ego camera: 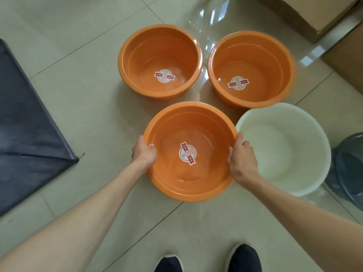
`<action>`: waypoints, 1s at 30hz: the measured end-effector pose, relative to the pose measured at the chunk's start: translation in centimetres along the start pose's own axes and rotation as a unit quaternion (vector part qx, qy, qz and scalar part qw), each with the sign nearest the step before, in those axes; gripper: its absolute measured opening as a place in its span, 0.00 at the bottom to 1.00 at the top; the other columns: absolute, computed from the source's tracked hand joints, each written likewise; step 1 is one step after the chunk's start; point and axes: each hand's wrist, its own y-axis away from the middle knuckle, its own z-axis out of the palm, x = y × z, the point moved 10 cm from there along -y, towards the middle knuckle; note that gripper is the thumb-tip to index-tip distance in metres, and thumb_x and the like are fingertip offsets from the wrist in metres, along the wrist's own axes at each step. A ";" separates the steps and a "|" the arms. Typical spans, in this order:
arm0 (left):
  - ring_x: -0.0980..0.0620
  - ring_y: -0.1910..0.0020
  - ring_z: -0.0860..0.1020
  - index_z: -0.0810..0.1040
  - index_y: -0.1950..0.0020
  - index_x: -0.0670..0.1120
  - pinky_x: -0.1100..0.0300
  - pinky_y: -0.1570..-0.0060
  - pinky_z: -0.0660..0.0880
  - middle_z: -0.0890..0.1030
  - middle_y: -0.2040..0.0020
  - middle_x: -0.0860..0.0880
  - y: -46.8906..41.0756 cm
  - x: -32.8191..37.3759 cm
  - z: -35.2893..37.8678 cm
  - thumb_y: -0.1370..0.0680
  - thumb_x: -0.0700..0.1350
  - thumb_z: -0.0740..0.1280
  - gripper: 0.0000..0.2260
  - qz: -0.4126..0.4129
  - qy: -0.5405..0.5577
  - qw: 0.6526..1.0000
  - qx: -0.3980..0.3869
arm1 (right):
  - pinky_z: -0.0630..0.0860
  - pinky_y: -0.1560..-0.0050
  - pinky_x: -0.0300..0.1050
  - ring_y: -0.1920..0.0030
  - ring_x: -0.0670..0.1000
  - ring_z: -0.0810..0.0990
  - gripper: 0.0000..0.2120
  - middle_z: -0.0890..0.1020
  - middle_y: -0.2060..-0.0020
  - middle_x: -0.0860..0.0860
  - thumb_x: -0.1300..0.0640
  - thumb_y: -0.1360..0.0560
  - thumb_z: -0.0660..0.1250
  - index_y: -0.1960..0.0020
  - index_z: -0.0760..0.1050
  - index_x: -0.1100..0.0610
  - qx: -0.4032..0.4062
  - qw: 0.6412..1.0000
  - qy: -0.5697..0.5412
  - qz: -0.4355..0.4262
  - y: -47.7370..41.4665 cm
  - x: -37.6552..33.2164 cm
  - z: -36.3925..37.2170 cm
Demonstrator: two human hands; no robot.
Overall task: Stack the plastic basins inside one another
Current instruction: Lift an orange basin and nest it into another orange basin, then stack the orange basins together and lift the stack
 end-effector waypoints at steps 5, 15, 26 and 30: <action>0.39 0.41 0.78 0.72 0.37 0.46 0.49 0.40 0.73 0.79 0.40 0.42 2.1 0.7 -3.3 0.21 0.46 0.63 0.14 0.035 0.011 0.999 0.007 | 0.75 0.54 0.53 0.50 0.60 0.77 0.16 0.77 0.49 0.59 0.56 0.20 0.58 0.34 0.66 0.60 0.008 0.999 -0.008 -0.045 1.2 -1.5 -4.2; 0.48 0.60 0.83 0.80 0.49 0.50 0.52 0.52 0.80 0.84 0.57 0.48 1.1 13.3 -23.7 0.28 0.49 0.75 0.10 0.088 0.202 0.966 0.138 | 0.76 0.50 0.52 0.53 0.60 0.79 0.17 0.80 0.54 0.58 0.53 0.21 0.60 0.35 0.69 0.59 0.080 0.966 -0.163 -0.185 -5.7 -16.6 -16.3; 0.48 0.56 0.79 0.82 0.42 0.45 0.60 0.55 0.74 0.81 0.51 0.48 -16.8 17.9 -16.7 0.25 0.49 0.70 0.14 0.024 0.245 0.951 0.185 | 0.68 0.38 0.51 0.38 0.62 0.69 0.14 0.73 0.41 0.64 0.68 0.25 0.61 0.41 0.76 0.63 0.095 0.985 0.006 -0.142 -21.4 -24.1 -9.7; 0.45 0.52 0.79 0.80 0.38 0.47 0.52 0.47 0.78 0.81 0.48 0.47 -19.0 16.7 -12.6 0.22 0.50 0.67 0.14 0.041 0.211 0.968 0.133 | 0.66 0.35 0.51 0.35 0.63 0.68 0.19 0.71 0.38 0.64 0.63 0.23 0.61 0.34 0.69 0.69 0.101 0.983 0.052 -0.145 -20.9 -21.8 -6.5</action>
